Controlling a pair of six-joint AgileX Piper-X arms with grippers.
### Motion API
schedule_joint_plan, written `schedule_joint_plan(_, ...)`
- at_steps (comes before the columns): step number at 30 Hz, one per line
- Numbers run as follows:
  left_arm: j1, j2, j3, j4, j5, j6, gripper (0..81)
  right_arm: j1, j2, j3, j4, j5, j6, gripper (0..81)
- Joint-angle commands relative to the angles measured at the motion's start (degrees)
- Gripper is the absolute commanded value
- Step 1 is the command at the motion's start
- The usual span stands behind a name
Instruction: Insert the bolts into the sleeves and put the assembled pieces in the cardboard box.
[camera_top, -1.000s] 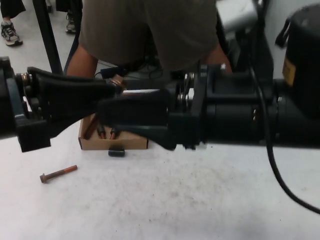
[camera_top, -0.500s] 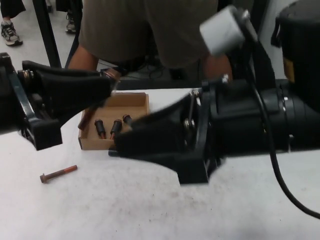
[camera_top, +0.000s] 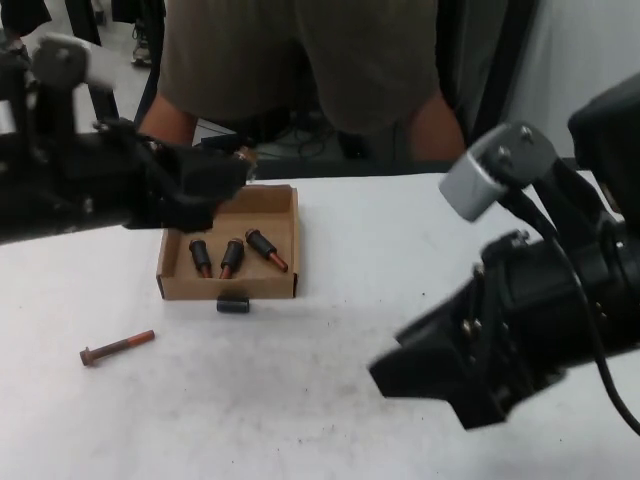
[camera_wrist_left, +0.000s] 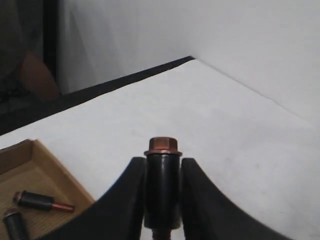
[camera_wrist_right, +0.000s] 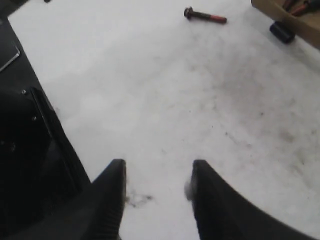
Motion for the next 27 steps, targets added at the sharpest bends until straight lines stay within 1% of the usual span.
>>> schedule_joint_plan(1,1.9,6.6,-4.7,-1.7,-0.5,0.9,0.8,-1.3,-0.7,-0.7,4.3,-0.1,-3.2,40.0)
schedule_joint_plan(6,3.3,18.5,-13.4,0.1,-5.8,0.9,0.8,-1.2,-0.7,-0.7,4.7,-0.1,-3.9,40.0)
schedule_joint_plan(11,3.3,28.2,-22.6,7.3,-9.9,3.1,0.8,-1.2,-0.7,-0.7,4.7,-0.3,-3.9,40.0)
schedule_joint_plan(15,3.3,33.2,-28.4,13.8,-13.0,3.1,0.8,-1.2,-0.7,-0.7,4.7,-0.3,-3.9,40.0)
schedule_joint_plan(21,3.3,36.4,-31.8,17.5,-16.6,2.4,0.4,-1.2,-0.7,-0.7,4.7,-0.3,-3.9,40.0)
schedule_joint_plan(23,3.3,36.5,-31.8,18.5,-16.6,2.4,5.0,-1.2,-0.7,-0.7,4.5,-0.3,-4.8,40.0)
schedule_joint_plan(27,3.3,36.5,-31.8,20.1,-16.6,2.4,21.3,-1.2,-0.7,-0.7,4.2,-0.3,-5.2,40.0)
